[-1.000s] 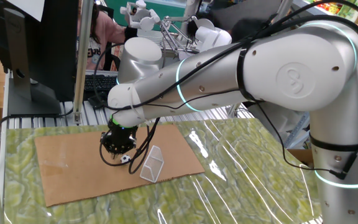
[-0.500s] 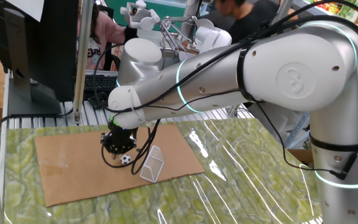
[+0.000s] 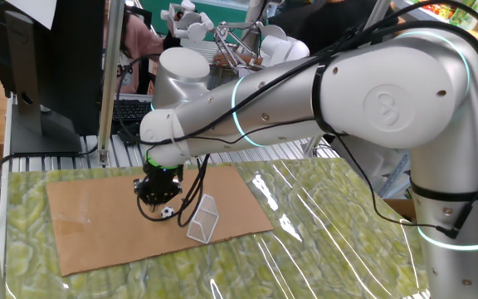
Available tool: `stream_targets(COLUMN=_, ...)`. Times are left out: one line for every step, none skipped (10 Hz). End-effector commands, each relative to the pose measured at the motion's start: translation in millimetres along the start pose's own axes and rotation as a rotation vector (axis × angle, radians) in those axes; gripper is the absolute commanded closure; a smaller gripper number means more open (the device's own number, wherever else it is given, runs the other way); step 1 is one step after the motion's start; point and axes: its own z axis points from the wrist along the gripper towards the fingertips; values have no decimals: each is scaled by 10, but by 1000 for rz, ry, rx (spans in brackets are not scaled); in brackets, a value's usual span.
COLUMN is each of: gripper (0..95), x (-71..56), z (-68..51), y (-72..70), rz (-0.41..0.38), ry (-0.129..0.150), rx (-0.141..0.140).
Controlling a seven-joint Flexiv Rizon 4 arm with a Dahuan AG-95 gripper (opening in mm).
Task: Push the soccer ball into the goal
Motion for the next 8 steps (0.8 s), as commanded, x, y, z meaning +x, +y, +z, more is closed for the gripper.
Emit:
stream_targets(gripper=950, x=17, z=-6, y=-13, rz=-55, ry=-21, rx=1)
stream_targets(gripper=950, x=15, z=-4, y=-19, rz=-60, ry=-23, rx=1)
stream_targets(gripper=950, x=5, z=-1, y=-50, rz=-66, ry=-23, rx=2)
stream_targets(gripper=950, x=-11, z=16, y=-98, rz=-73, ry=-23, rx=-1)
stream_targets(gripper=950, x=-35, z=47, y=-173, rz=-78, ry=-24, rx=-1)
stream_targets(gripper=950, x=-46, z=63, y=-213, rz=-70, ry=-25, rx=-6)
stream_targets(gripper=950, x=-48, z=66, y=-221, rz=-63, ry=-25, rx=-5)
stream_targets(gripper=950, x=-48, z=65, y=-221, rz=-54, ry=-24, rx=-5)
